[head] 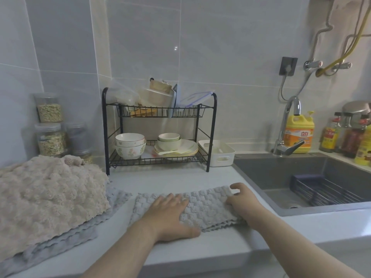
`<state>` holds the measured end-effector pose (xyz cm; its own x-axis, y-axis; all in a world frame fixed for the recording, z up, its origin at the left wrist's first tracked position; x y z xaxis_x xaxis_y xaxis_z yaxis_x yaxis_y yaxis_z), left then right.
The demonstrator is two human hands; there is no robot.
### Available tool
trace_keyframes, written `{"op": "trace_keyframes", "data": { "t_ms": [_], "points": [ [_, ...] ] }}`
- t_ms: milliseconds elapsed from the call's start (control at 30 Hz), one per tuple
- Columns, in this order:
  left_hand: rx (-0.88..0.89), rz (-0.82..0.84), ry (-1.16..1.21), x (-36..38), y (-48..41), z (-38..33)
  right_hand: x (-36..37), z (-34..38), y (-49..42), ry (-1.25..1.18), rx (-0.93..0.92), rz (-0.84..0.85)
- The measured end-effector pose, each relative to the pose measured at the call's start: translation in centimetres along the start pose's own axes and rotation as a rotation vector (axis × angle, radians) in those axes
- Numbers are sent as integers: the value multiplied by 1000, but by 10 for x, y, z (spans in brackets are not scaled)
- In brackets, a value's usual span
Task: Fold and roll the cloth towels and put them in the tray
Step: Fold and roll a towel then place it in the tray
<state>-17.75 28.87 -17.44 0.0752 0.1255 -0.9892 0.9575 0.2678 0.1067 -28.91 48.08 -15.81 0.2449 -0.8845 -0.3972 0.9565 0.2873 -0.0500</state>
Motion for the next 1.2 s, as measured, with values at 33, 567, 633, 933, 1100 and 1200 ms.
{"op": "trace_keyframes", "data": {
  "t_ms": [33,567,633,933,1100,1200],
  "points": [
    [0,13,-1,1,0,0,-2,2,-1,-49,17,-15],
    [-261,119,1964,-25,24,62,115,136,28,231,-396,261],
    [-248,182,1854,-29,24,58,135,142,36,209,-430,320],
    [-515,-94,1303,-37,16,104,110,106,35,301,-505,199],
    [-560,-108,1175,-25,14,114,133,84,41,509,-661,407],
    [-553,-126,1077,-21,15,115,137,71,42,566,-631,459]
  ]
}}
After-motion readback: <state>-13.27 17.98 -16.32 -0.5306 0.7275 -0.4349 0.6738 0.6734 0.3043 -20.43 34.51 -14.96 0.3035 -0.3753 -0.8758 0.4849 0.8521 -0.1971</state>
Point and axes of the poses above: each hand's wrist, its own y-axis away from the middle knuckle, its own x-axis out of the palm, z = x × y, the point moved 6 cm from there along -y, towards the middle knuckle, and after that the axes turned 11 degrees about -x, right-handed, at the moved point
